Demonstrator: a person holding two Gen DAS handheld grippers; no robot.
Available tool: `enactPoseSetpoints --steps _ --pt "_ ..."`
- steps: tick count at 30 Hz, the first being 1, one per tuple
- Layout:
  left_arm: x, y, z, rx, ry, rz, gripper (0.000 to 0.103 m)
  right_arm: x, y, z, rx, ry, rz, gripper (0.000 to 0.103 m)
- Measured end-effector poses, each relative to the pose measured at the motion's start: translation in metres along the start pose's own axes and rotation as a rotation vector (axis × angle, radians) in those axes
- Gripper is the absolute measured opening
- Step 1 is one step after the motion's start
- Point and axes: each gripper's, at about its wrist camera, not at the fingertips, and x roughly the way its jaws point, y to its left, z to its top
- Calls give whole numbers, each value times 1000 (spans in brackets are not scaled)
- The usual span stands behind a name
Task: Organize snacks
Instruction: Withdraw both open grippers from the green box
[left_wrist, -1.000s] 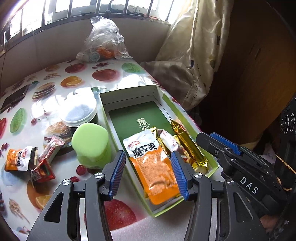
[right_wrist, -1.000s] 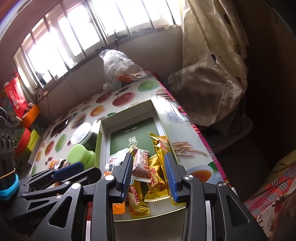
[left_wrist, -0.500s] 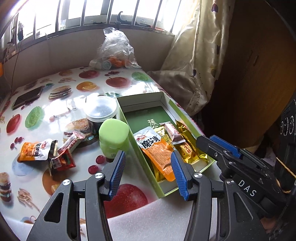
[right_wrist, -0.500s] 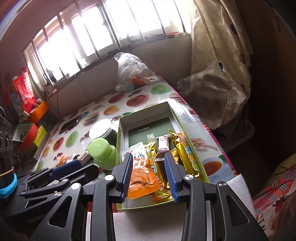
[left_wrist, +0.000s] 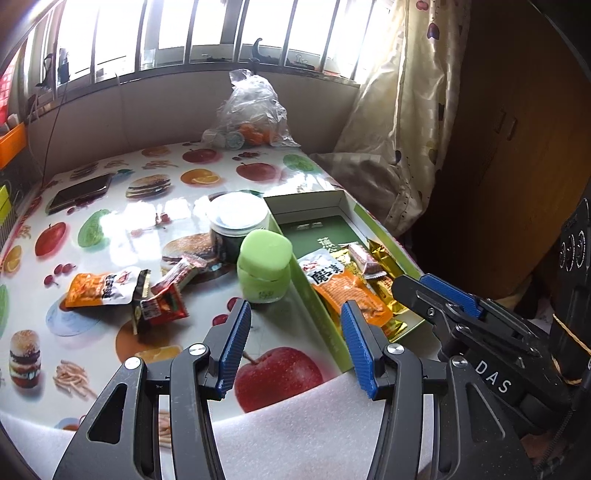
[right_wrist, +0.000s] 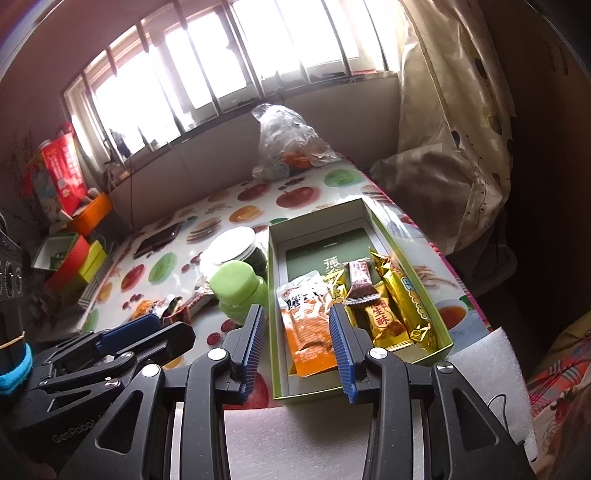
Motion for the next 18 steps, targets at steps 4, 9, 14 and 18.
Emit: enactPoseSetpoints --steps 4,9,14,18 --pt "-7 10 -5 -14 -13 11 52 2 12 -4 -11 3 10 36" --pt "-14 25 -9 -37 -24 27 52 7 28 -7 -32 8 26 36" --pt "-18 39 -13 -56 -29 46 52 13 43 -8 -50 13 49 37" --pt "-18 51 -17 -76 -25 68 52 21 56 -10 -70 24 64 38"
